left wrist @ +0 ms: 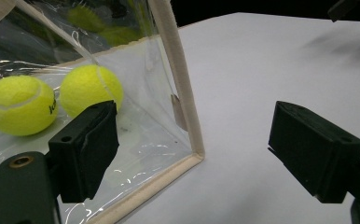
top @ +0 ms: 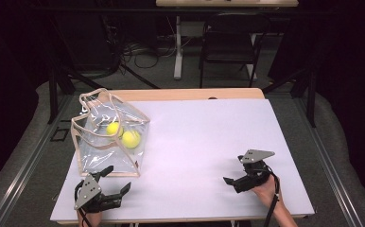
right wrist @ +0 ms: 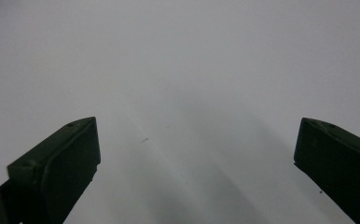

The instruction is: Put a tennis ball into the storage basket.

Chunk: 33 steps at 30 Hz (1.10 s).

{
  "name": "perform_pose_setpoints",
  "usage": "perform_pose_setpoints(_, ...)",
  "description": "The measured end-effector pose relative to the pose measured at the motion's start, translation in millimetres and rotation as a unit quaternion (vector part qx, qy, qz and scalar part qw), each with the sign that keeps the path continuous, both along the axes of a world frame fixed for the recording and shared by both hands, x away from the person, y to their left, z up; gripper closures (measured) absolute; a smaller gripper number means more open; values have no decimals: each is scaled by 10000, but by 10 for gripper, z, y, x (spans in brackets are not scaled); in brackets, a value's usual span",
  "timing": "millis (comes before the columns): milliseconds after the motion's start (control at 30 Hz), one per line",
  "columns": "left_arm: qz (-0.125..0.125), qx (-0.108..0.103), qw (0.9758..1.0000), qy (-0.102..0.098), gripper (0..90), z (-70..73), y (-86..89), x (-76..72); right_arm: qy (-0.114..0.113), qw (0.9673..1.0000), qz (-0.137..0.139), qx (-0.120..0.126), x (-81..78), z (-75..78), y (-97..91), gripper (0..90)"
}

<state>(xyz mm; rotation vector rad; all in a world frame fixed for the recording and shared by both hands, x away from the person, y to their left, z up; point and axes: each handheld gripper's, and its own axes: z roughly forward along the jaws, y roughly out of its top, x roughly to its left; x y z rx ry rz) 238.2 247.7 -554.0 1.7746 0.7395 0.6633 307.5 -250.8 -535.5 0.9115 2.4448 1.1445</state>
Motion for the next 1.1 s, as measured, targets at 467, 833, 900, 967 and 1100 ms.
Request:
perform_pose_setpoints(467,1,13,10000,41,157,-9,-14,-3,-144,9999,-74,50,-120,-99,-54,0)
perform_pose_setpoints(833,-7,45,10000,42,158,-12,-10,1,-159,9997,-173,104,-161,-159,-91,0)
perform_pose_setpoints(900,-9,65,10000,50,157,-14,-9,7,-156,9996,-194,99,-166,-160,-99,0)
perform_pose_setpoints(967,-9,61,10000,62,158,-17,-10,11,-161,9996,-214,112,-166,-164,-105,0)
perform_pose_setpoints(1100,-10,74,9999,70,158,-18,-17,12,-164,9995,-214,134,-169,-168,-120,0)
